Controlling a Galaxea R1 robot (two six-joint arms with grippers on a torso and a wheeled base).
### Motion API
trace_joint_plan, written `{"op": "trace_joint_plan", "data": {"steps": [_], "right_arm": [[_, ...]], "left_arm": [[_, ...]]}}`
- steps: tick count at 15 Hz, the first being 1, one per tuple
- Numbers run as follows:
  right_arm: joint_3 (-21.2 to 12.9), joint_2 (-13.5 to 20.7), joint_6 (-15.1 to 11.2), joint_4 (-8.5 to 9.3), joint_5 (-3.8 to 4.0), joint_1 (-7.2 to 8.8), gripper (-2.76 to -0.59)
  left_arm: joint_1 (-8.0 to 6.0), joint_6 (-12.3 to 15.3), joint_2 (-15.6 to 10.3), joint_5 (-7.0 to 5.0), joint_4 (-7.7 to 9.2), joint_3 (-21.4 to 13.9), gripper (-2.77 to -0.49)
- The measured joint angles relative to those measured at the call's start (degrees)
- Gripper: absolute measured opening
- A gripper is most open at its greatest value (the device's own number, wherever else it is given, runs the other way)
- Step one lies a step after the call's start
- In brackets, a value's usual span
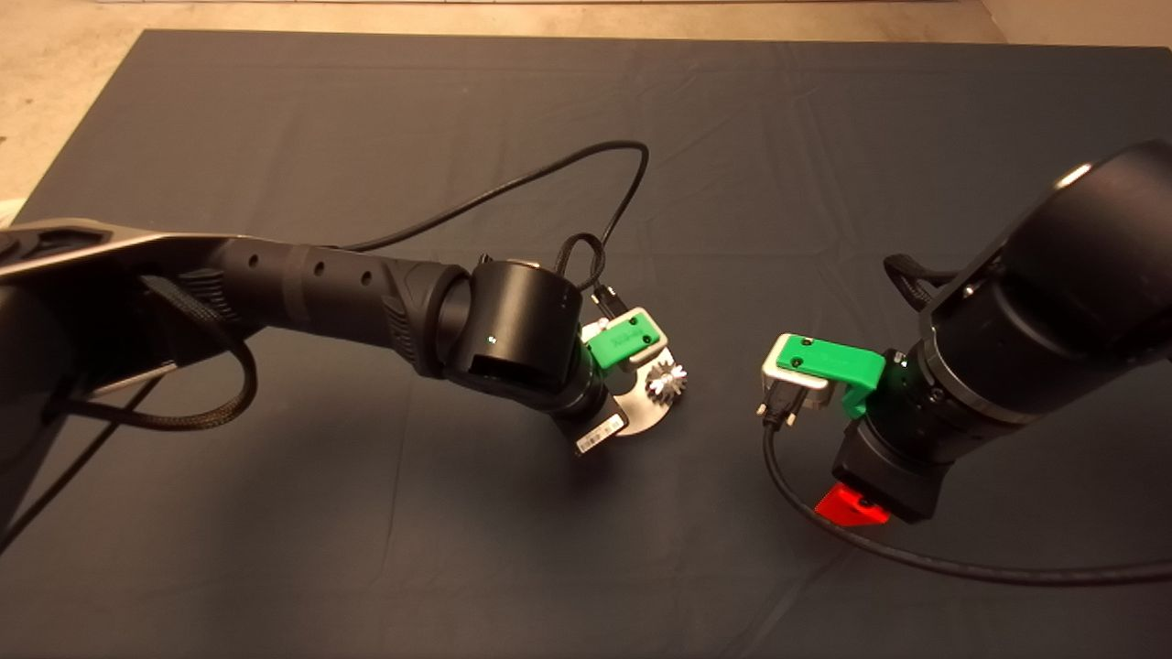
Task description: Install three planetary gears onto the carrier pins
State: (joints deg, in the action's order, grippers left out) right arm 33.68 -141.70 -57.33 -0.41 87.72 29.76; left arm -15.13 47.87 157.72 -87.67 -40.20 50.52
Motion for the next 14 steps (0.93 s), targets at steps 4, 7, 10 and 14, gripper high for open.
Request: {"op": "trace_joint_plan", "data": {"steps": [4, 7, 10, 14], "right_arm": [[0.0, 0.0, 0.0, -0.02, -0.02, 0.43, -1.15], [0.0, 0.0, 0.0, 0.0, -0.01, 0.91, -1.15], [0.0, 0.0, 0.0, 0.0, -0.01, 0.91, -1.15], [0.0, 0.0, 0.0, -0.02, -0.01, 0.93, -1.15]], "left_arm": [[0.04, 0.0, 0.0, -0.02, -0.26, 0.0, -2.4], [0.09, -0.3, 0.0, 0.0, -0.79, 0.0, -2.4], [0.22, -0.8, 0.0, -0.02, -1.61, 0.0, -2.4], [0.24, -1.2, 0.0, 0.0, -1.66, 0.0, -2.4]]}}
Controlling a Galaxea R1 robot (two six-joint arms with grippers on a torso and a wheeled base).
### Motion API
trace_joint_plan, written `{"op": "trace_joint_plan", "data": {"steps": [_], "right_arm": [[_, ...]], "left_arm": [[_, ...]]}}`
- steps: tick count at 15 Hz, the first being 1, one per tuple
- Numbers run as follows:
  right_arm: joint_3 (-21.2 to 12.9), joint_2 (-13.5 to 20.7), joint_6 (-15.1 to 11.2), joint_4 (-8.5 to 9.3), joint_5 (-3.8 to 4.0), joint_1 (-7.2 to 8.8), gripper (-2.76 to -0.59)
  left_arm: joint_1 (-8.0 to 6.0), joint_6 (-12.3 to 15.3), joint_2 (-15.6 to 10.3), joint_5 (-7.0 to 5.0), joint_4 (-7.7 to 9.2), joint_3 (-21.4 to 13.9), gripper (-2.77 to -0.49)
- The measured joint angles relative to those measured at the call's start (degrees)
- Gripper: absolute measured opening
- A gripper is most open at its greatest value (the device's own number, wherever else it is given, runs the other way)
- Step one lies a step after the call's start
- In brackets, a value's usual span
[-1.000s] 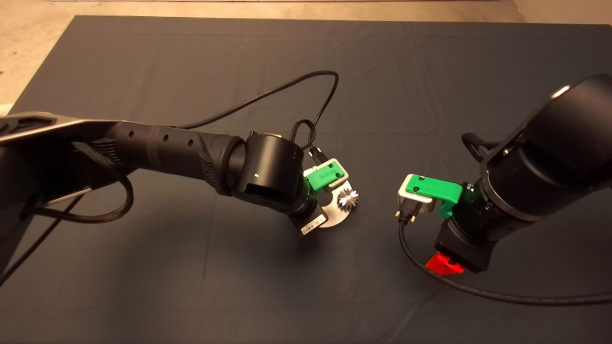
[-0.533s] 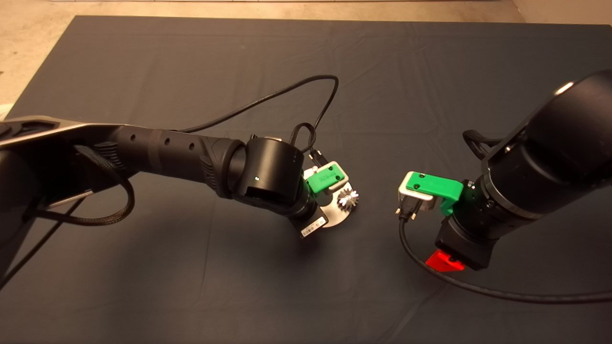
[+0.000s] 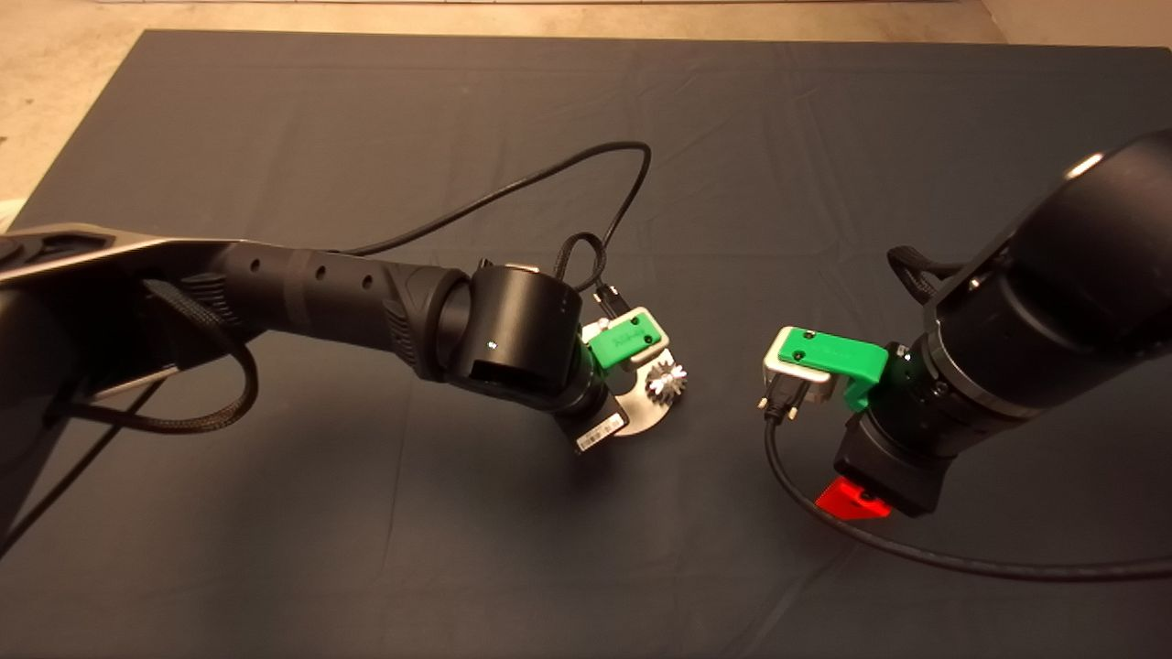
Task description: Install three planetary gears onto the carrier pins
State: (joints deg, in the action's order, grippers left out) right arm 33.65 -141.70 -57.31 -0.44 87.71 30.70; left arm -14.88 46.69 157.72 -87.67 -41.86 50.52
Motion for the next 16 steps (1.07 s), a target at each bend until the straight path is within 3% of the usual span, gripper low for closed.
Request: {"op": "trace_joint_plan", "data": {"steps": [3, 9, 10, 11, 16], "right_arm": [[0.0, 0.0, 0.0, 0.02, 0.0, 0.06, -1.15], [0.0, 0.1, 0.0, 0.0, 0.02, 0.45, -1.15], [0.0, 0.1, 0.0, 0.02, -0.04, 0.45, -1.15], [0.0, 0.1, 0.0, 0.02, 0.11, 0.44, -1.15], [-0.1, 0.1, 0.0, 0.02, 0.05, 0.45, -1.15]], "left_arm": [[0.0, -0.1, 0.0, 0.0, -0.02, 0.0, -2.4], [0.12, -1.1, -1.4, 1.44, -0.22, -0.2, -2.4], [0.41, -1.2, -1.9, 1.07, -0.41, -0.1, -2.4], [0.79, -1.6, -2.2, 1.66, -0.88, -0.1, -2.4], [0.91, -2.5, -2.7, 1.66, -1.27, 0.0, -2.4]]}}
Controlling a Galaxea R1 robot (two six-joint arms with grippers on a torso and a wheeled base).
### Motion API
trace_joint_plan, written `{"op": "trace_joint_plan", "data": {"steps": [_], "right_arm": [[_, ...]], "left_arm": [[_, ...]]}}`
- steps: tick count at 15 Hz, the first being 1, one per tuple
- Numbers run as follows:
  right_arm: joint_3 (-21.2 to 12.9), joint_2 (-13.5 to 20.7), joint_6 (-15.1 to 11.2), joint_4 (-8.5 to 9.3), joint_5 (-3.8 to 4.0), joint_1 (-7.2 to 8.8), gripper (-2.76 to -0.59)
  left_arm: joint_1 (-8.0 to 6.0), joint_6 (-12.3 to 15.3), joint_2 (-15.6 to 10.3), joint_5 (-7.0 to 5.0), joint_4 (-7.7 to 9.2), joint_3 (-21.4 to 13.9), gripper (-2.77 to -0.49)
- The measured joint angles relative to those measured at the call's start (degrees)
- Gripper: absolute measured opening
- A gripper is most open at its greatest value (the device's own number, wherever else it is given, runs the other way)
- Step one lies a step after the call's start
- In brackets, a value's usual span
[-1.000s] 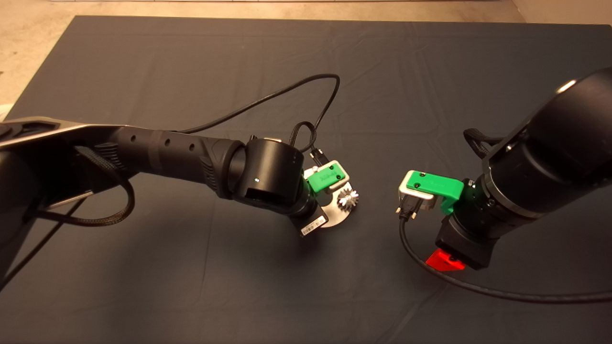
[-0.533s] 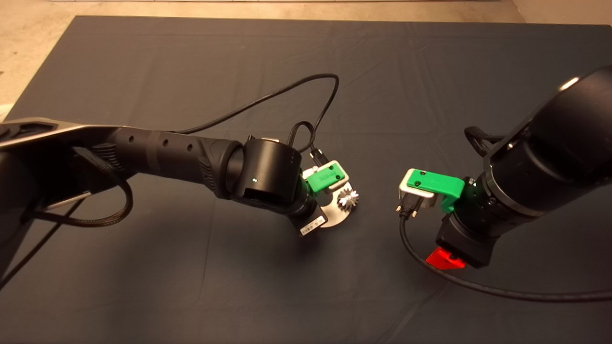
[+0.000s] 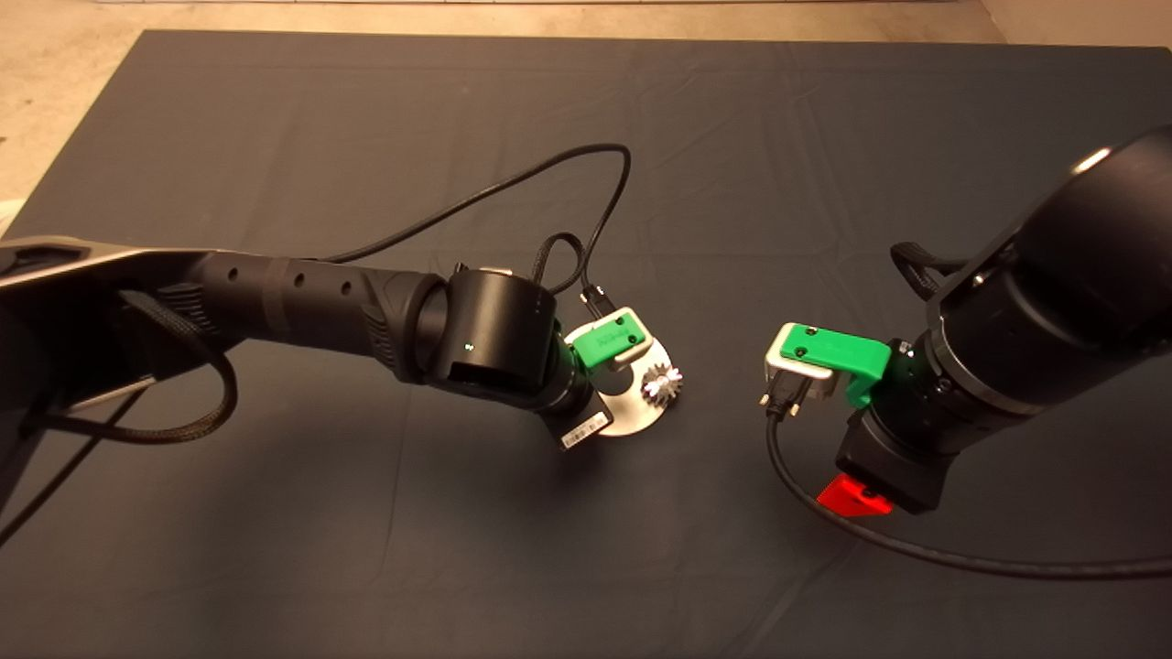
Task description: Install three planetary gears onto the carrier pins
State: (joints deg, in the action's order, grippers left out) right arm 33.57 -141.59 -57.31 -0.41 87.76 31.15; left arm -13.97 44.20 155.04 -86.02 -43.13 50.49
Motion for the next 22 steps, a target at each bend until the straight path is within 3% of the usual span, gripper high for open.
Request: {"op": "trace_joint_plan", "data": {"steps": [8, 16, 22], "right_arm": [[0.0, 0.0, 0.0, 0.0, -0.02, 0.0, -1.15], [0.0, -0.1, 0.0, 0.0, -0.02, 0.0, -1.15], [0.0, -0.2, 0.0, 0.0, -0.06, 0.0, -1.15]], "left_arm": [[0.0, -0.4, 0.2, -0.38, -0.04, 0.0, -2.4], [0.0, -0.4, 0.3, -0.86, -0.02, 0.0, -2.1], [-0.02, -0.4, 0.5, -1.16, -0.04, 0.0, -2.1]]}}
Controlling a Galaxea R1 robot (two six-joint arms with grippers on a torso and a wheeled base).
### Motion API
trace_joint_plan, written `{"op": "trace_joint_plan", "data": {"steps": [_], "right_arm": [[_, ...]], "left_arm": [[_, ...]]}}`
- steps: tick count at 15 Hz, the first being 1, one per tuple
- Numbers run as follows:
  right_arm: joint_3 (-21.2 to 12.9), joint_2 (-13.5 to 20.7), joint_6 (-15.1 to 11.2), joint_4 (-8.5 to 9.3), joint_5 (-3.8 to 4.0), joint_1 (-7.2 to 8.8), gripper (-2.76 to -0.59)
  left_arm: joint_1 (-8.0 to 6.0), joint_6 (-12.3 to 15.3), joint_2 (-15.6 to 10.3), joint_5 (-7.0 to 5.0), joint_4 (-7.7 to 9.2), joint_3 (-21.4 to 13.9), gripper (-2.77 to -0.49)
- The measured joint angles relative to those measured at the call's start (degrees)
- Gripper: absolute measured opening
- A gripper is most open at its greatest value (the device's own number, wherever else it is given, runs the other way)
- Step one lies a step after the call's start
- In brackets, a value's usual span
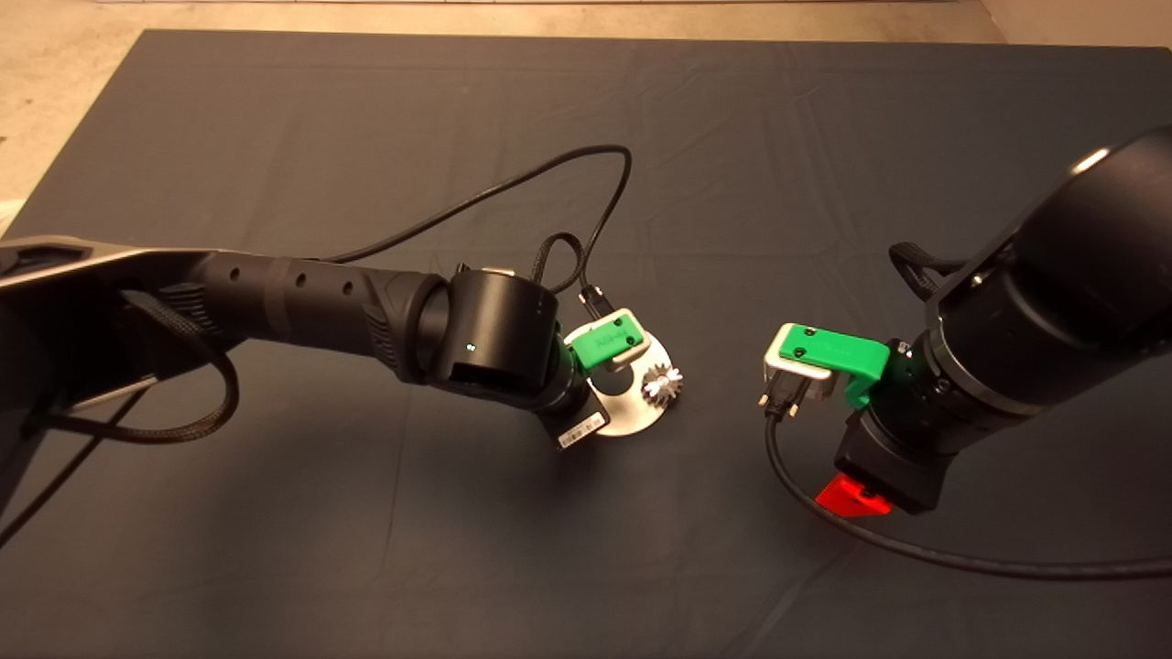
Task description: Install three planetary gears onto the carrier pins
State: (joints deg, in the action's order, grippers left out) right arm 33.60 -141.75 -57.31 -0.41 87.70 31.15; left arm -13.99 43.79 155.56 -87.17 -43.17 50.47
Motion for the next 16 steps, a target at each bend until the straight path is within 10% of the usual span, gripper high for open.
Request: {"op": "trace_joint_plan", "data": {"steps": [5, 11, 16], "right_arm": [[0.0, 0.0, 0.0, 0.0, 0.01, 0.33, -1.15], [0.1, -0.2, 0.0, 0.0, -0.93, 0.33, -1.15], [0.1, -0.2, 0.0, 0.0, -0.93, 0.33, -1.15]], "left_arm": [[-1.18, 0.0, 0.0, -0.15, 1.15, 0.1, -2.1], [-6.8, 0.0, 0.8, -0.23, 13.87, 4.0, -2.1], [-8.54, -7.3, 1.4, -0.28, 15.38, 14.6, -2.1]]}}
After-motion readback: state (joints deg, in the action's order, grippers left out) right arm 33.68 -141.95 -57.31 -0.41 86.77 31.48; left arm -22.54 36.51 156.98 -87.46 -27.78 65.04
